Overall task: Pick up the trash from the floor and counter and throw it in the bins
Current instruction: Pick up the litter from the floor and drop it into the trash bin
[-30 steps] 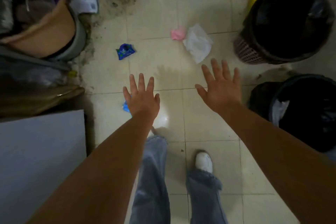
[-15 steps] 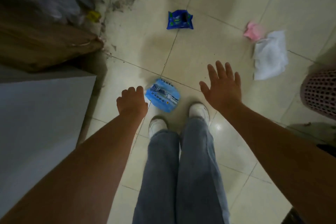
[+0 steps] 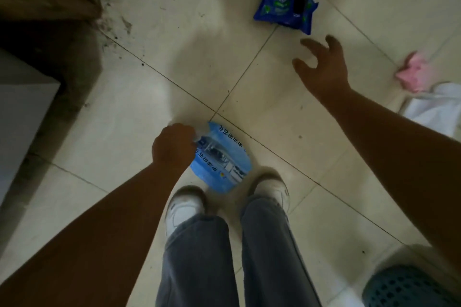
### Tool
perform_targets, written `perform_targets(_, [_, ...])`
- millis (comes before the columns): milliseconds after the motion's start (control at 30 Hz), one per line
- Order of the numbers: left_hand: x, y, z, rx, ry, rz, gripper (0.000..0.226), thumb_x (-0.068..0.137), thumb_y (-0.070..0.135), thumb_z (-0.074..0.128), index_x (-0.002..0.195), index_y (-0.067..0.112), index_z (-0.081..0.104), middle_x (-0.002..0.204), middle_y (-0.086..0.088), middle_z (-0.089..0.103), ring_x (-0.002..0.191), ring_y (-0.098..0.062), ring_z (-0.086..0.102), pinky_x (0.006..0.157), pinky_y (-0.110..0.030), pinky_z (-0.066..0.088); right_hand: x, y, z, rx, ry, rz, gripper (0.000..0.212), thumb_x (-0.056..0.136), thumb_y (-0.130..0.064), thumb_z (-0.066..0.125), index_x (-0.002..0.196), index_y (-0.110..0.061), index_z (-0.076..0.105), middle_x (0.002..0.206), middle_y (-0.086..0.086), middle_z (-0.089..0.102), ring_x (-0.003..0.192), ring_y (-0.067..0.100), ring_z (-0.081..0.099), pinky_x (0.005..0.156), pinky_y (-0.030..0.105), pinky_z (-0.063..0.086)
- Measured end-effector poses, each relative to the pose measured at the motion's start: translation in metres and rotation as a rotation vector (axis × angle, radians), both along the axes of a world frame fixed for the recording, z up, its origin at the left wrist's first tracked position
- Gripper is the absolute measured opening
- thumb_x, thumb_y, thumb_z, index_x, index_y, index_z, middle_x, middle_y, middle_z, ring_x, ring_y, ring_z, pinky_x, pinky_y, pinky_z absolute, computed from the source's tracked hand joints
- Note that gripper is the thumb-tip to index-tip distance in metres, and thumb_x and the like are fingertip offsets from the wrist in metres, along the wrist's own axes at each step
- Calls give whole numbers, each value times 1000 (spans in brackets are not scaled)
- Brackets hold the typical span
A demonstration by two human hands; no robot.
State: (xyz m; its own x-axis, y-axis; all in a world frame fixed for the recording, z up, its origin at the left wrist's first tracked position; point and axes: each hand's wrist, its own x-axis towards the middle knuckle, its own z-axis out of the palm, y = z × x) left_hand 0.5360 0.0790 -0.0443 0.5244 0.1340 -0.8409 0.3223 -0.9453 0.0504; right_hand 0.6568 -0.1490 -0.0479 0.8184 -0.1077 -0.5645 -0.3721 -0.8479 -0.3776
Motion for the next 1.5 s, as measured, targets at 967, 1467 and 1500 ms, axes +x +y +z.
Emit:
perform_targets(967, [27,-323,354,-354,-383,-566,25,93,11,49,109,0,65,115,-23,65,108,-37,59,87,-38,47,-212,-228,357,-67,-196,-988,28,90,-3,45,107,5,66,109,26,67,102,36,60,81,28,37])
perform_targets(1467, [-262,-518,364,-536,-157,-1010,35,97,23,49,127,6,49,125,-15,59,115,-30,56,89,-39,47,-534,-305,364,127,172,-1827,43,93,-5,42,135,-9,46,129,23,57,116,41,54,93,42,43])
perform_targets(1500, [-274,-520,360,-499,-90,-1019,41,95,27,52,130,7,46,126,-15,58,116,-30,56,88,-39,49,-537,-304,362,176,218,-1785,47,94,-7,41,140,-12,39,130,22,56,115,40,54,93,42,44])
